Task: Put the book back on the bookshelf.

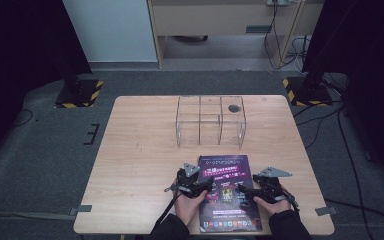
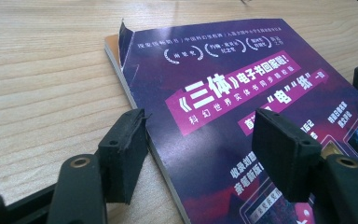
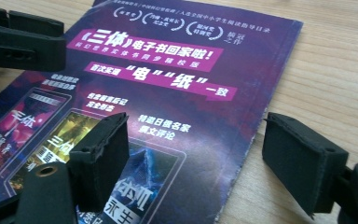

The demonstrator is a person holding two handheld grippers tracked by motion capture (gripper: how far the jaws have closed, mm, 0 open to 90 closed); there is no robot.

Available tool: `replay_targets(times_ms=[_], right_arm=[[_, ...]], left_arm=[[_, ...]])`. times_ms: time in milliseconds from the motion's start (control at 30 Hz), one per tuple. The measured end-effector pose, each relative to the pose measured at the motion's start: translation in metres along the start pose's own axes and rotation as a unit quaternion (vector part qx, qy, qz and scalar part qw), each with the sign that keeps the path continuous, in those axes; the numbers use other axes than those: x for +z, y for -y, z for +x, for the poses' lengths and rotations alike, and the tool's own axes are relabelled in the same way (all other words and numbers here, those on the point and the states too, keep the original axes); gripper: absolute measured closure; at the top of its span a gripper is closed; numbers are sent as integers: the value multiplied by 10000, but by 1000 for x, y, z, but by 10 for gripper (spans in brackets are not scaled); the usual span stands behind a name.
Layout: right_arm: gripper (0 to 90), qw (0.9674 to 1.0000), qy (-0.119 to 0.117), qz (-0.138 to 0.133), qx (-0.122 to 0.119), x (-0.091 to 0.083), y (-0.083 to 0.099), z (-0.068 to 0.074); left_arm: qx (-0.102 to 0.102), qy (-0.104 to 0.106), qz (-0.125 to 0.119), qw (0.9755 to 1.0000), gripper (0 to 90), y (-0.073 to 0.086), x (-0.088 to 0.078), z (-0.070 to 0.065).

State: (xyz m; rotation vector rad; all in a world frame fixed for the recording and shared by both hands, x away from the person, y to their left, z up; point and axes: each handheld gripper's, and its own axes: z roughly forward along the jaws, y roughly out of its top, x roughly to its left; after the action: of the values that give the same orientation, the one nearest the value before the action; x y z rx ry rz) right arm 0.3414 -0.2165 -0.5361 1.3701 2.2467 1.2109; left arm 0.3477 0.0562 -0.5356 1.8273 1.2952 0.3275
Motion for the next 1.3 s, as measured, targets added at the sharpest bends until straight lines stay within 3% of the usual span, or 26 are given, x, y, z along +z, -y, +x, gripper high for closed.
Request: replay_targets(times_ms=[167, 400, 567, 800, 867, 933, 967, 1000, 1067, 1167, 1267, 1300], right_arm=[[244, 10000, 28, -32, -33, 1, 1, 3], [276, 9995, -24, -155, 284, 0, 2, 0], [284, 9993, -45, -177, 324, 0, 2, -1], [310, 9990, -80, -204, 386, -1, 3, -3], [315, 9991, -76, -207, 371, -1, 3, -4], [320, 9991, -75, -202, 368, -2, 3, -4], [331, 9991, -89, -198, 371, -2, 3, -4], [336, 9991, -111, -191, 362, -2, 3, -4], [335, 9992, -94, -192, 331, -1, 3, -3], [335, 9992, -112, -178, 332, -1, 2, -3], [333, 9992, -109, -178, 329, -1, 2, -3], [329, 9993, -94, -186, 314, -1, 2, -3]], left_arm=[[-122, 3, -37, 9999, 337, 0, 0, -1], [-311, 45, -63, 9995, 364, 0, 0, 2], [-430, 147, -215, 9987, 382, 0, -4, 3], [-363, 786, -664, 9940, 409, -5, -16, 2], [-423, 1086, -704, 9907, 409, -5, -15, 1], [-444, 1404, -595, 9873, 418, -4, -10, -3], [-358, 1355, -580, 9884, 428, -3, -9, -6], [-173, 1197, -531, 9912, 430, -2, -7, -9], [-62, 1049, -523, 9931, 434, -2, -7, -11], [-60, 886, -387, 9953, 579, -4, -7, -7], [57, 740, -285, 9968, 634, -5, -7, -6], [102, 662, -246, 9975, 723, -6, -8, -7]])
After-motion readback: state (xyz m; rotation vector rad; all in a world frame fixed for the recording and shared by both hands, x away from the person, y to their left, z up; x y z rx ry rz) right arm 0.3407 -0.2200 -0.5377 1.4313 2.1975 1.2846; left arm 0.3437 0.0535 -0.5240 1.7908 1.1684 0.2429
